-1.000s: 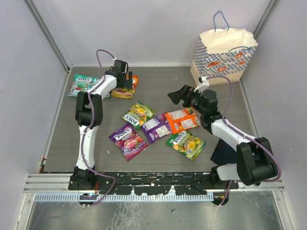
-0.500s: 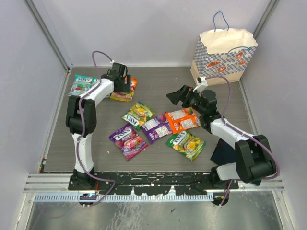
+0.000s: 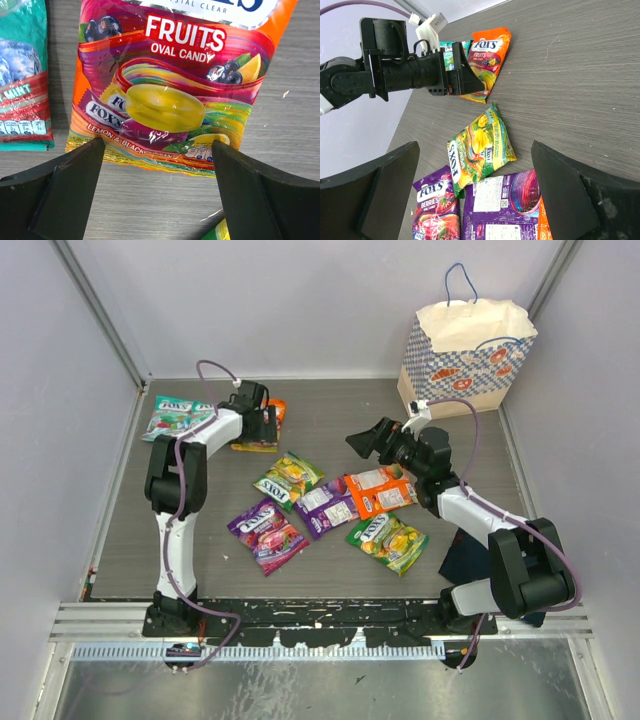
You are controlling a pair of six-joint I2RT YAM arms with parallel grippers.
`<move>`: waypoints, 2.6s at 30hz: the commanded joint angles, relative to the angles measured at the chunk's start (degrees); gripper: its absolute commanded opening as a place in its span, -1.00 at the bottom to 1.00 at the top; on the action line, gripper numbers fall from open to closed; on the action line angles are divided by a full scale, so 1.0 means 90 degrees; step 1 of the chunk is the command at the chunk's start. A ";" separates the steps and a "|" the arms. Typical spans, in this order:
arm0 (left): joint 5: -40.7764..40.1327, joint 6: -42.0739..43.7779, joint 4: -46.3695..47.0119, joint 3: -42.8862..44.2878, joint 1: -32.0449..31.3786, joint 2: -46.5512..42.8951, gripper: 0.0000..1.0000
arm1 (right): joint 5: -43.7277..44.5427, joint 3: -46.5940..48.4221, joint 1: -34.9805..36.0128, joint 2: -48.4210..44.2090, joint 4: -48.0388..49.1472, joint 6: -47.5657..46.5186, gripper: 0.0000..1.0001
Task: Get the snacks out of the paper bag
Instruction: Move the snack to the center of the board, then pick up the snack from the center of the board.
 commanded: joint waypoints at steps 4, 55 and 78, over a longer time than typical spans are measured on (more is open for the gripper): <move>-0.0280 -0.0508 -0.0383 0.0411 -0.0011 0.0221 0.86 | -0.0042 0.0059 -0.0020 -0.0179 0.0330 -0.0010 1.00; 0.2633 0.0734 0.1333 -0.1561 -0.1120 -0.2609 0.96 | 0.1914 -0.1235 -0.1731 -0.0346 -0.2331 0.0361 0.82; 0.2206 0.0905 0.1155 -0.1826 -0.1449 -0.3065 0.96 | 0.0601 -0.1904 -0.1784 -0.0173 -0.0780 0.0754 -0.67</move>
